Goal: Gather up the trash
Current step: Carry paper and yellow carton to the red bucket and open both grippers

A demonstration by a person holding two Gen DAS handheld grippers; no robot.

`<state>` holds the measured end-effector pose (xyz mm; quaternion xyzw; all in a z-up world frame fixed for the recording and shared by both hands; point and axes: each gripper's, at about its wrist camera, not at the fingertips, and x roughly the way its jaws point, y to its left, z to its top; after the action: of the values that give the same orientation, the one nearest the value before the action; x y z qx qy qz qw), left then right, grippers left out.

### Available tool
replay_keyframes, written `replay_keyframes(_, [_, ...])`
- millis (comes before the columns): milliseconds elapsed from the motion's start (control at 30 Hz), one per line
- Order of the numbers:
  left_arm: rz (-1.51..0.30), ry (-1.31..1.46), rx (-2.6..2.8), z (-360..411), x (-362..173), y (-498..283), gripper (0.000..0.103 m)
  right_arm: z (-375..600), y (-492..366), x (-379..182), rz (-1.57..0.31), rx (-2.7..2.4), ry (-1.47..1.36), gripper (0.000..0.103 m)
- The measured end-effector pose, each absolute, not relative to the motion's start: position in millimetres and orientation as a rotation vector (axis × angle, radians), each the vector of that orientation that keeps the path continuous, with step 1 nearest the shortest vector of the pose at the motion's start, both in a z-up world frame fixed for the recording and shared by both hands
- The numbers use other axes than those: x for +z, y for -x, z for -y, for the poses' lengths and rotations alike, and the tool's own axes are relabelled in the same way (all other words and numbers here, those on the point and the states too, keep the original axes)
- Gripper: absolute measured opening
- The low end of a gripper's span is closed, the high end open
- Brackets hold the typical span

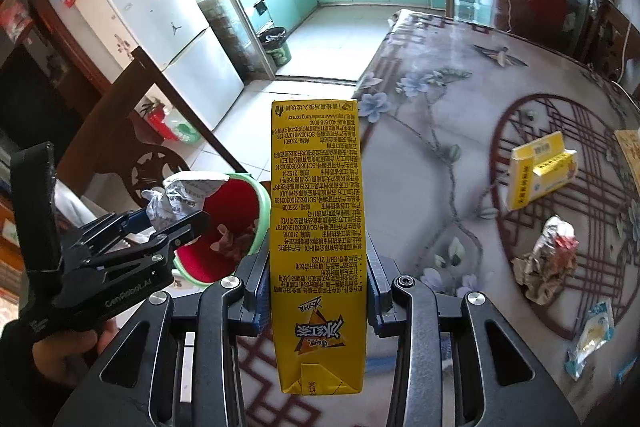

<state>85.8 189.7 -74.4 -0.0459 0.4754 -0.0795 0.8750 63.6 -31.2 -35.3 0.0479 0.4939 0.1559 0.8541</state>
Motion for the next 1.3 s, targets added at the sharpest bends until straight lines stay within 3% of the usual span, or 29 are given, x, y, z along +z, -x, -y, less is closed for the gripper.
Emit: replay_keyframes(1300, [-1.145, 0.22, 0.136, -361.1, -169.3, -104.8, 0.053, -127.4, -127.8, -101.6, -1.205, 0.565, -0.039, 0.035])
